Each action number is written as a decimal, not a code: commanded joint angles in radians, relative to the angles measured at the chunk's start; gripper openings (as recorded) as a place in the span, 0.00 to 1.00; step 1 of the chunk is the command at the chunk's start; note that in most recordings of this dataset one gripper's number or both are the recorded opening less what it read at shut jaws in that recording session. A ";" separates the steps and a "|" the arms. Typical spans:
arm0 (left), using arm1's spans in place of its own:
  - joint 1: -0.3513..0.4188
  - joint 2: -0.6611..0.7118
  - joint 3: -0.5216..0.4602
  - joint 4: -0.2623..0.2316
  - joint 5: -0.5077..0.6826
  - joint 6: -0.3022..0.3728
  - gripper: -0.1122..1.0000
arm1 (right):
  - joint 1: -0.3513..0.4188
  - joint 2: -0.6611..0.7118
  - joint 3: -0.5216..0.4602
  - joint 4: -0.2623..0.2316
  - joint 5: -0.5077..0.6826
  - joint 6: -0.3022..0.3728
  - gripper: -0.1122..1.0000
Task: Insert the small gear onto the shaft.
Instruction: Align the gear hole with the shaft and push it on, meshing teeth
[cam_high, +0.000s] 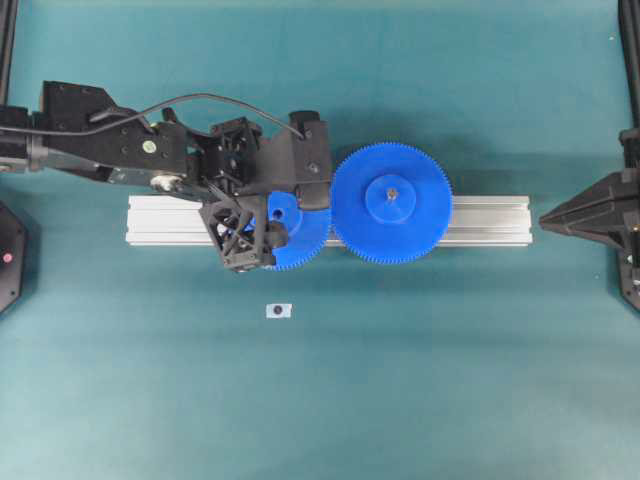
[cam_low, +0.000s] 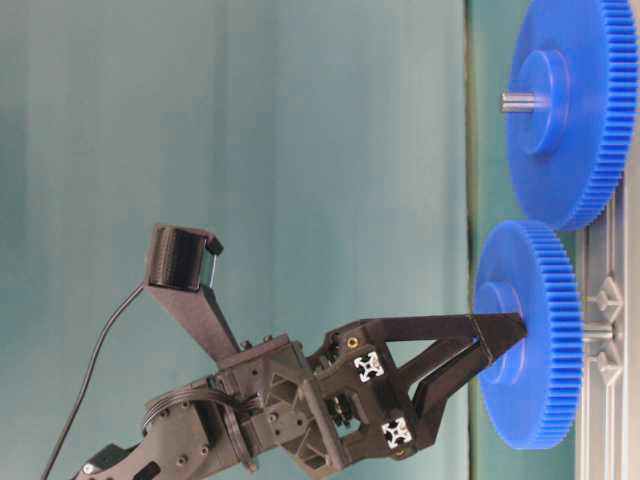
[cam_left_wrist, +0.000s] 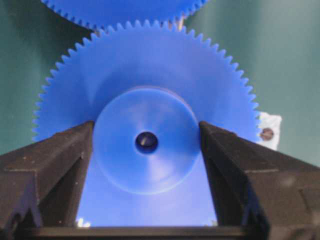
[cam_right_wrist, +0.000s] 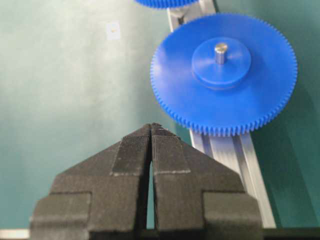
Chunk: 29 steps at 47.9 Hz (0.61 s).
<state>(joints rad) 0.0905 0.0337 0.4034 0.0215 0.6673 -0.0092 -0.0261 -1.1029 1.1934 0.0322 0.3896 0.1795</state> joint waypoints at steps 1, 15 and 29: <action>-0.003 -0.018 -0.014 0.000 -0.017 -0.003 0.74 | -0.005 0.006 -0.009 -0.002 -0.015 0.008 0.13; -0.020 -0.041 -0.017 -0.002 -0.040 -0.015 0.74 | -0.005 0.006 0.002 -0.002 -0.026 0.008 0.13; -0.021 -0.055 -0.026 -0.002 -0.054 -0.143 0.93 | -0.005 0.006 0.008 -0.002 -0.044 0.008 0.13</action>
<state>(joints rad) 0.0736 0.0092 0.4034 0.0215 0.6197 -0.1212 -0.0291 -1.1029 1.2103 0.0322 0.3590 0.1795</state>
